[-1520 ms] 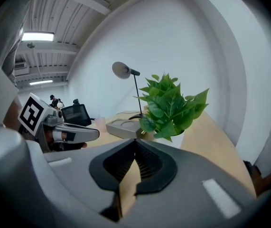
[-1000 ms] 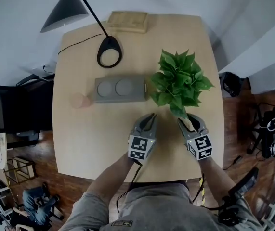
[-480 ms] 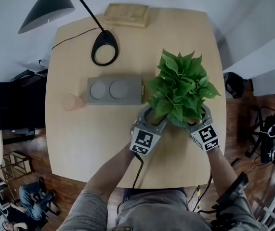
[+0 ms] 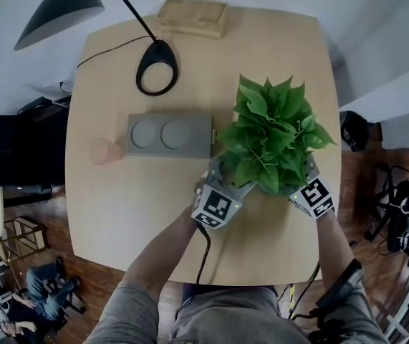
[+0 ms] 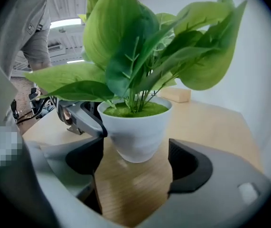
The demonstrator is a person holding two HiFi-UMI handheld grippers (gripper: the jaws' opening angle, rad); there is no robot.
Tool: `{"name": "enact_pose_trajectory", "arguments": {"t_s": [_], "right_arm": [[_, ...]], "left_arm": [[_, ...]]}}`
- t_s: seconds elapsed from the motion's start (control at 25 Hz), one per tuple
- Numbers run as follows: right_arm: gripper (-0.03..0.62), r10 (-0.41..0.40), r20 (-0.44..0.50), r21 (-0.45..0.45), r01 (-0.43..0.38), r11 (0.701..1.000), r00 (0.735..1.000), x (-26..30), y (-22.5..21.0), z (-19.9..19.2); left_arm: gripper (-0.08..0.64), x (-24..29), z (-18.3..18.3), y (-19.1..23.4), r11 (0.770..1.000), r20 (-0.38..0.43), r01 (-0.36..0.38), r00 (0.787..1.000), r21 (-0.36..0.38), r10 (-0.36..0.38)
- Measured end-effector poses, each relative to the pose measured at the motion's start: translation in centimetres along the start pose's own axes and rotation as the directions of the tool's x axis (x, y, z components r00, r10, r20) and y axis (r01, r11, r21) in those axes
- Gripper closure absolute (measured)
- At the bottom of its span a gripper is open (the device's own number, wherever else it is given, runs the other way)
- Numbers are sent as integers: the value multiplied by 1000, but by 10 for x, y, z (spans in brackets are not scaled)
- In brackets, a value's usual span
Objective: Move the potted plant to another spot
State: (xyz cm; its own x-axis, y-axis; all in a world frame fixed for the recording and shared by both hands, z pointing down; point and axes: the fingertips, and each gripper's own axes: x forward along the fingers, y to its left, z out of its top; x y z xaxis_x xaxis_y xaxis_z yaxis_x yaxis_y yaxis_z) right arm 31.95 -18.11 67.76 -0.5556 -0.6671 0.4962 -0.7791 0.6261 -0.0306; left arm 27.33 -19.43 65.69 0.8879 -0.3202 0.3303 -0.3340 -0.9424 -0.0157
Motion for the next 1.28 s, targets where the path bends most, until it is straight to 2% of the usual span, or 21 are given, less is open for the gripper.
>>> {"name": "enact_pose_trajectory", "arguments": {"t_s": [0.12,0.24,0.52,0.72,1.08,1.16,1.28], "right_arm": [[166,28,-6,-37,-28,999,1000,-1,1,1],[213,38,-18,-59,-39,997,999,-1,3,3],[221,34,-22,-51,-35,998,999,-3,13,3],[224,21,-17,-63,-22,998,1000,-14,17,18],[227,3,6,-137,-2,991,1000,-37,49,89],[259,-6,19,-137,9,991,1000,-48,54,104],[259,-3,46,-166,11,986,999,-52,72,140]], "left_arm": [[222,4,3,-3,999,-6,12,1000,43,-11],[249,8,6,-5,997,-9,28,1000,78,-27],[249,0,5,-9,997,-13,41,999,69,-40],[249,-9,19,-12,997,2,35,999,68,-36],[249,-65,79,-11,997,73,11,997,77,-16],[245,-78,96,-16,996,83,-3,997,84,-4],[245,-111,122,-8,993,108,-36,994,114,24]]}}
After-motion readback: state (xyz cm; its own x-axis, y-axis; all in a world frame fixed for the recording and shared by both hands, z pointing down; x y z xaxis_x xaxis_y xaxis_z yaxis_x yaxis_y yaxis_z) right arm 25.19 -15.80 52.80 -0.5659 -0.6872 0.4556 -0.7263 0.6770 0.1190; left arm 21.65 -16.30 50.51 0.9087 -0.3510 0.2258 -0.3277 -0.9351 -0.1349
